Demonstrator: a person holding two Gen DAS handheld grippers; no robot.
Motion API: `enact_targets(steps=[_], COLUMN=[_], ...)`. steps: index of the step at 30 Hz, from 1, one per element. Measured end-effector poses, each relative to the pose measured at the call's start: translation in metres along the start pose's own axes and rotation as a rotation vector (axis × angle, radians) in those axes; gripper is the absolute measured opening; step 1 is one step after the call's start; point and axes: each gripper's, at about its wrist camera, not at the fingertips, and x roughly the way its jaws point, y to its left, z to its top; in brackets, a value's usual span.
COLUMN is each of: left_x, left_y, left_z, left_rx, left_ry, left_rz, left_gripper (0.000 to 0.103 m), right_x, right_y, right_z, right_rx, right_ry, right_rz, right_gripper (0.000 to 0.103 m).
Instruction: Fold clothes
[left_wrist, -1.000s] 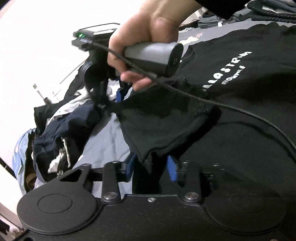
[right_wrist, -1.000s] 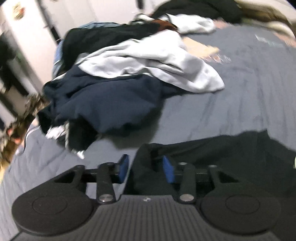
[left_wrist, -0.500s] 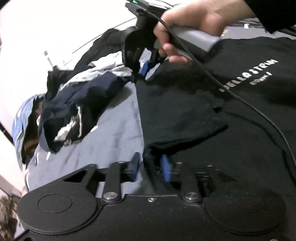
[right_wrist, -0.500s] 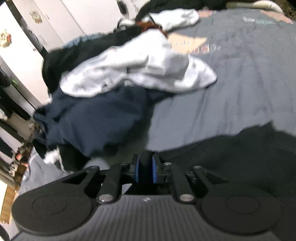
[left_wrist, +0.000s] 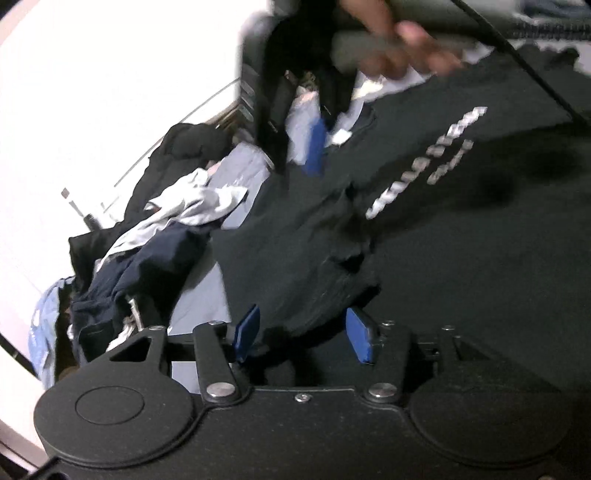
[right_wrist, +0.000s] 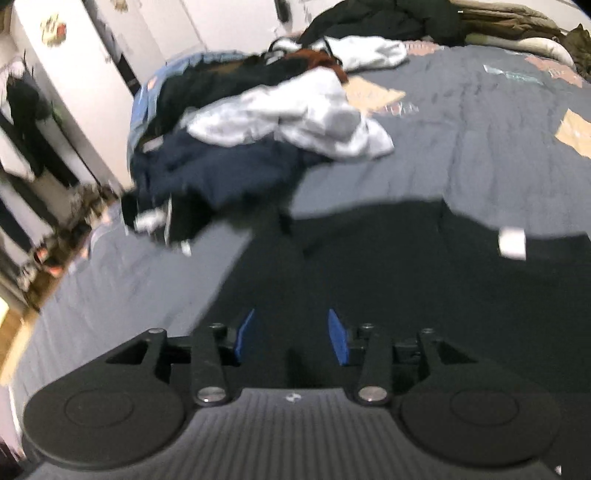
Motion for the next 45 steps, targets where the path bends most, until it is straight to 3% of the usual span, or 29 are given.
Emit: enact_targets(steps=[5, 9, 10, 13, 15, 17, 19, 26, 32, 35, 36, 39, 41, 43, 45], left_x=[-0.005, 0.006, 0.010, 0.024, 0.027, 0.027, 0.027, 0.024, 0.027, 0.028, 0.027, 0.019, 0.012, 0.009, 0.019], left_y=[0.030, 0.038, 0.036, 0.017, 0.010, 0.018, 0.030, 0.072, 0.070, 0.059, 0.062, 0.079, 0.092, 0.103, 0.102], left_z=[0.010, 0.019, 0.021, 0.019, 0.015, 0.014, 0.011, -0.010, -0.010, -0.011, -0.012, -0.016, -0.018, -0.022, -0.027], left_rx=[-0.279, -0.448, -0.470, -0.424, -0.399, -0.458, -0.524, -0.797, -0.746, -0.655, -0.670, -0.779, -0.861, -0.942, -0.993], left_ry=[-0.025, -0.008, 0.010, 0.093, 0.122, 0.132, 0.146, 0.150, 0.220, 0.256, 0.248, 0.162, 0.093, 0.039, 0.076], left_rz=[-0.144, -0.130, -0.127, -0.151, -0.140, -0.162, -0.196, -0.341, -0.405, -0.436, -0.455, -0.456, -0.447, -0.430, -0.383], left_gripper=[0.066, 0.065, 0.062, 0.036, 0.030, 0.022, 0.019, 0.017, 0.011, 0.012, 0.012, 0.021, 0.044, 0.046, 0.046], right_x=[0.019, 0.024, 0.024, 0.025, 0.024, 0.026, 0.026, 0.027, 0.022, 0.021, 0.023, 0.012, -0.002, -0.016, -0.023], right_y=[-0.019, -0.032, -0.033, -0.034, -0.035, -0.037, -0.042, -0.051, -0.053, -0.046, -0.044, -0.040, -0.033, -0.026, -0.016], right_z=[-0.023, -0.033, -0.035, -0.038, -0.038, -0.039, -0.039, -0.039, -0.039, -0.040, -0.039, -0.036, -0.032, -0.029, -0.028], right_rx=[0.072, 0.128, 0.132, 0.145, 0.151, 0.161, 0.195, 0.276, 0.297, 0.220, 0.186, 0.173, 0.141, 0.109, 0.082], right_ry=[0.040, 0.019, 0.010, -0.011, -0.026, -0.043, -0.060, -0.100, -0.123, -0.116, -0.100, -0.116, -0.152, -0.189, -0.209], right_rz=[-0.081, -0.094, -0.093, -0.092, -0.096, -0.114, -0.116, -0.110, -0.110, -0.165, -0.178, -0.175, -0.176, -0.176, -0.127], right_gripper=[0.043, 0.043, 0.043, 0.042, 0.039, 0.022, 0.007, 0.005, 0.004, 0.003, 0.003, 0.004, 0.008, 0.008, 0.008])
